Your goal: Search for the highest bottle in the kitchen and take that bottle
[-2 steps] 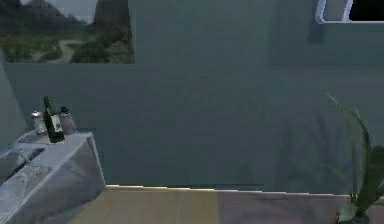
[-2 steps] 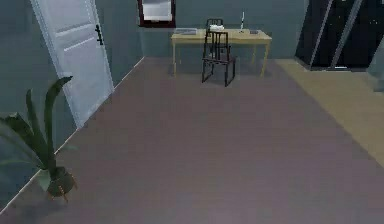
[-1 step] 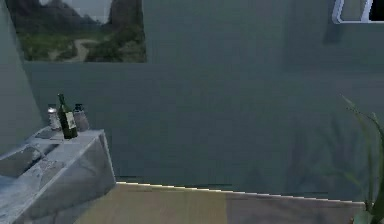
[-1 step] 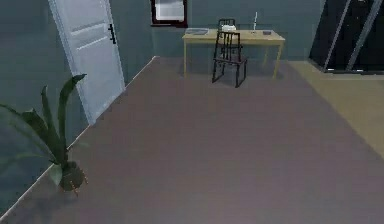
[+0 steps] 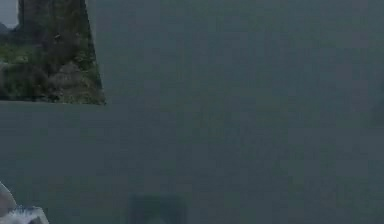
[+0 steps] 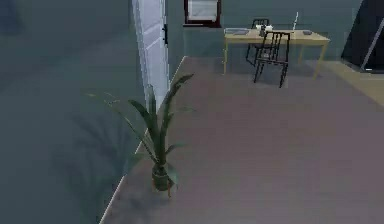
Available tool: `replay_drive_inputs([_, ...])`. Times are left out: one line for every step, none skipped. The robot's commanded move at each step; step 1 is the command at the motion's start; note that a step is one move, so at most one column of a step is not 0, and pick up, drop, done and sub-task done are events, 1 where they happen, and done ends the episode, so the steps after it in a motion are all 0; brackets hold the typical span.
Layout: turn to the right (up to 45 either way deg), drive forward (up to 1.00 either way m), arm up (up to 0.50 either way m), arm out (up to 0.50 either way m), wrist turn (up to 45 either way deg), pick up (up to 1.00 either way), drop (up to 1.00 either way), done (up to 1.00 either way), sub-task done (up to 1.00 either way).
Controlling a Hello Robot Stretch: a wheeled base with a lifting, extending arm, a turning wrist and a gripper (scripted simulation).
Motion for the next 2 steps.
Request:
replay_drive_inputs([-45.0,0.00,0.00,0.00,0.0,0.00,0.00,0.00,0.00])
replay_drive_inputs([-45.0,0.00,0.00,0.00,0.0,0.00,0.00,0.00,0.00])
